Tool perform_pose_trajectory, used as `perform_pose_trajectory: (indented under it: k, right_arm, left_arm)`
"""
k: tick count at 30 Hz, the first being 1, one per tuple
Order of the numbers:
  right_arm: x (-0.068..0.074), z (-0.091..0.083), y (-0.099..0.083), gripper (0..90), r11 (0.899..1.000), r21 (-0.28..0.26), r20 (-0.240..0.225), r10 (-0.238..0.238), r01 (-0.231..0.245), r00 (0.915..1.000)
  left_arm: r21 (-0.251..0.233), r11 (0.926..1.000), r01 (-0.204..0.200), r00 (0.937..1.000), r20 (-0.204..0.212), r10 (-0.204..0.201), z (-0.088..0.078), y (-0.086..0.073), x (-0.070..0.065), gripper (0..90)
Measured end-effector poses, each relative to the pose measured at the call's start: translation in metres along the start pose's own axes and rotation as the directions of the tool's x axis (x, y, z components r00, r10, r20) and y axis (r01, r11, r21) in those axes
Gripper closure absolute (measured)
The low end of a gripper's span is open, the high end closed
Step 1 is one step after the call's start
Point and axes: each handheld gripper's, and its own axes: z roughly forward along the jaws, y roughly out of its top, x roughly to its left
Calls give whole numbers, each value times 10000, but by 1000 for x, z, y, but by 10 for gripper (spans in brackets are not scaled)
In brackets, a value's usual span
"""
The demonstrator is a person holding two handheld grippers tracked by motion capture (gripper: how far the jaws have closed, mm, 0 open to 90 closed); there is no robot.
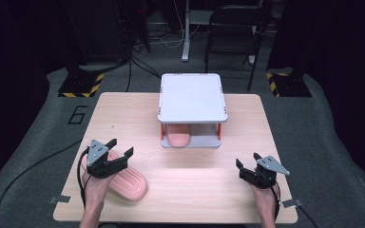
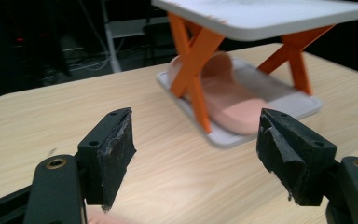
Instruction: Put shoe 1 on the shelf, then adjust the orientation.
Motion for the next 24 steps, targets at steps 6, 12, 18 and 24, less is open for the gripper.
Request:
perform_pose_trajectory:
  k: [6, 12, 18, 24]
  right_arm:
    - [-1, -1, 2, 223, 9999, -4, 79, -146, 146, 9999]
    - [-1, -2, 1, 226, 9996, 140, 143, -227, 225, 9996]
    - [4, -1, 3, 227, 9989, -33, 18, -464, 464, 9989]
    - [6, 0, 6, 227, 9984, 224, 78, -514, 512, 9986]
  left_arm:
    - [28, 9994, 349, 9942, -1018, -345, -29, -25, 13, 281]
    - [463, 9952, 857, 9846, -1570, -775, -46, -51, 26, 285]
    - [993, 9935, 557, 9776, -2076, -341, -43, -67, 32, 283]
    - [1169, 9885, 963, 9732, -2195, -689, -51, -79, 46, 293]
